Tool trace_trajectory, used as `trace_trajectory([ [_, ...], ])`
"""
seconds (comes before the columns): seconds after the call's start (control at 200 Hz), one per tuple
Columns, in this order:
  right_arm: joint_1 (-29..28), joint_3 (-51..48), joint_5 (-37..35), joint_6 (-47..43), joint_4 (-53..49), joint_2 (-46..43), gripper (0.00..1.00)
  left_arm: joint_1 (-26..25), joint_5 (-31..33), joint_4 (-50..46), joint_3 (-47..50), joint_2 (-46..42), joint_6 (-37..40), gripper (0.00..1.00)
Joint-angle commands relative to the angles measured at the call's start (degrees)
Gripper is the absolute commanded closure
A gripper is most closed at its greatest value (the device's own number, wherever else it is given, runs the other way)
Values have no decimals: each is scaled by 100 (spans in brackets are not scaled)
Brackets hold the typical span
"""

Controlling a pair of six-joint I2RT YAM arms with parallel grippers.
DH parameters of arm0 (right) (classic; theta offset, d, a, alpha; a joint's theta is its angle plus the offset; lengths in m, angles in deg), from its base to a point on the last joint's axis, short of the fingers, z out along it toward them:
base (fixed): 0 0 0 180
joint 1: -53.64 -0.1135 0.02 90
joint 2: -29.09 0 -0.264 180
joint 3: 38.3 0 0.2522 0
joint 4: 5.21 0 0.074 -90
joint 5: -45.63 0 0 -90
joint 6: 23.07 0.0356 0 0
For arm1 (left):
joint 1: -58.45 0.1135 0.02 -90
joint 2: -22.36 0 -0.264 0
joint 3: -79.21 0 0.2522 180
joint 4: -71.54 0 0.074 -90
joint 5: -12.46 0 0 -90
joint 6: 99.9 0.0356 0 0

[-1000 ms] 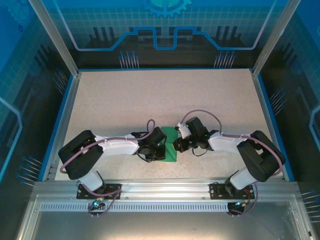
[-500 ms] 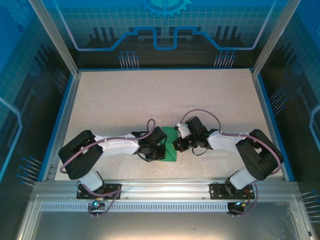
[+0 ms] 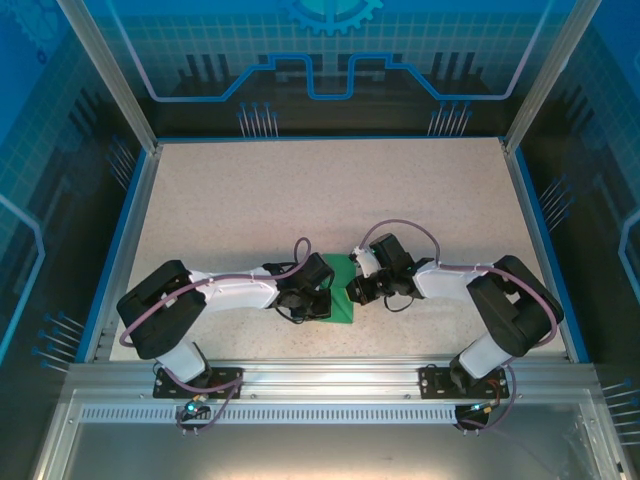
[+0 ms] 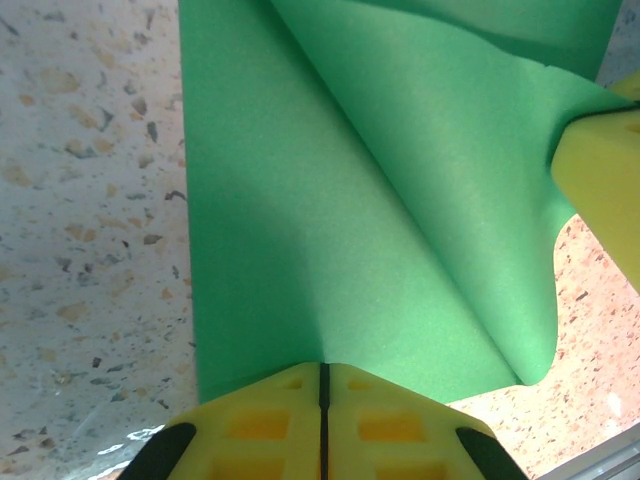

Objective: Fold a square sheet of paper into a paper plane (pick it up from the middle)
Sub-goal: Fold the triangle a second time at the center of the table.

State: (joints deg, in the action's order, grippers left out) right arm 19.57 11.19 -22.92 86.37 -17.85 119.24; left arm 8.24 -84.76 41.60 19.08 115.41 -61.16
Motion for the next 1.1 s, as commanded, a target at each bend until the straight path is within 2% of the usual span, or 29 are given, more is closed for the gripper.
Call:
trace_trajectory([
  [0.0,92,20,-46,40,19,115,91,-58,116,-166,-109,-163,102,90],
  [0.295,97,56,-53,20,-3,248,91,-58,191,-119,-49,-455,44,88],
  [0.5,93,30,-78,-2,-33,262,91,-43,321,17,11,-820,-40,83],
  [0.63,91,1,-71,-11,-25,275,91,126,244,425,44,-935,-277,77],
  [0.875,98,-31,-71,16,41,334,91,497,106,1230,66,-745,-853,75],
  [1.09,95,-41,-81,20,70,338,91,564,-6,1615,27,-291,-1066,75],
])
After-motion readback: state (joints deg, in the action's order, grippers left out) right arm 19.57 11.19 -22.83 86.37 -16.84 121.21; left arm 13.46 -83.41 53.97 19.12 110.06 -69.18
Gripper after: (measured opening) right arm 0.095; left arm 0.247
